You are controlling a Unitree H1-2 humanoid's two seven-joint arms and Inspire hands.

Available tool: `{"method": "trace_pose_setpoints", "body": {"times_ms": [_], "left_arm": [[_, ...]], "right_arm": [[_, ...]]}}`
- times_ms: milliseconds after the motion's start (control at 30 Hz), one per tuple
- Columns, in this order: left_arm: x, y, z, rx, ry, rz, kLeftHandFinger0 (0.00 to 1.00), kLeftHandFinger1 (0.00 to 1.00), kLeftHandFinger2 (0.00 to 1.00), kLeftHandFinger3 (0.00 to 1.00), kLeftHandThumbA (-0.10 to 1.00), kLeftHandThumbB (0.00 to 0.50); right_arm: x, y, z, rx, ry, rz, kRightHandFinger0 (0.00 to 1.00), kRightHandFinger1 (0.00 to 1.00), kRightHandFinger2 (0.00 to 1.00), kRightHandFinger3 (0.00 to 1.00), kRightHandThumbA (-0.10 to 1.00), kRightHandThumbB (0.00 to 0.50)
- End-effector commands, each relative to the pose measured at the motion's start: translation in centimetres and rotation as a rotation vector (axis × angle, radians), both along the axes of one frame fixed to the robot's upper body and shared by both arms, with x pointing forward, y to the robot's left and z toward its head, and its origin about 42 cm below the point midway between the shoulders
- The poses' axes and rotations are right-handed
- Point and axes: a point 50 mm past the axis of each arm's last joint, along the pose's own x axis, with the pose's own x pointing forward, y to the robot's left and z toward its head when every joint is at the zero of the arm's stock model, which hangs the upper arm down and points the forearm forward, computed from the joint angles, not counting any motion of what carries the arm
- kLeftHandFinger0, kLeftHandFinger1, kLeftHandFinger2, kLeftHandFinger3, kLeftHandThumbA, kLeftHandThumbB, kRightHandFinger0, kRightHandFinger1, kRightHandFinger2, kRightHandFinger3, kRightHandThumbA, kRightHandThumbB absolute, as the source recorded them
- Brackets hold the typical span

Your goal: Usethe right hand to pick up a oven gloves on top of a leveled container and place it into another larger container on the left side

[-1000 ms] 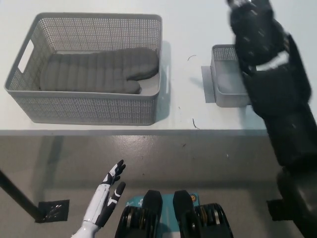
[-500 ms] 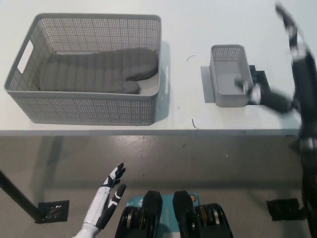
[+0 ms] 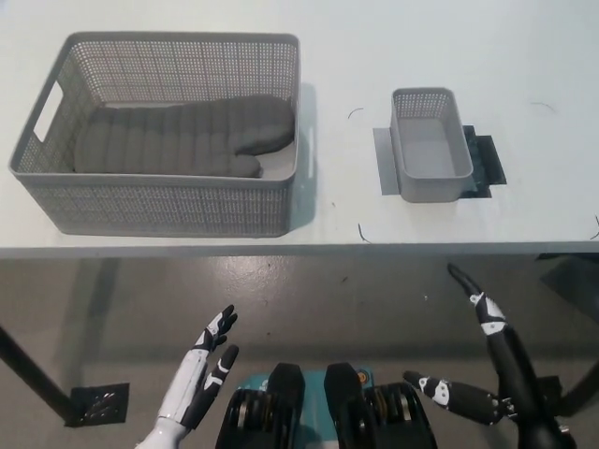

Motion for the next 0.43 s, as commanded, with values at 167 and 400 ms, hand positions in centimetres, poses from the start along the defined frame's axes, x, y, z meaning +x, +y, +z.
{"method": "trace_pose_setpoints", "body": {"times_ms": [167,400], "left_arm": [[0.5,0.3,1.3,-0.006,-0.077,-0.001,1.00,1.00,1.00,1.00,1.00,0.034],[0.0,0.3,1.1,0.006,-0.072,-0.011,1.00,1.00,1.00,1.00,1.00,0.031]], "right_arm": [[3.3,-0.3,-2.7,0.284,0.279,0.035,1.00,1.00,1.00,1.00,1.00,0.140],[2.7,-0.1,-3.5,0.318,0.347,0.070,1.00,1.00,1.00,1.00,1.00,0.114]]}}
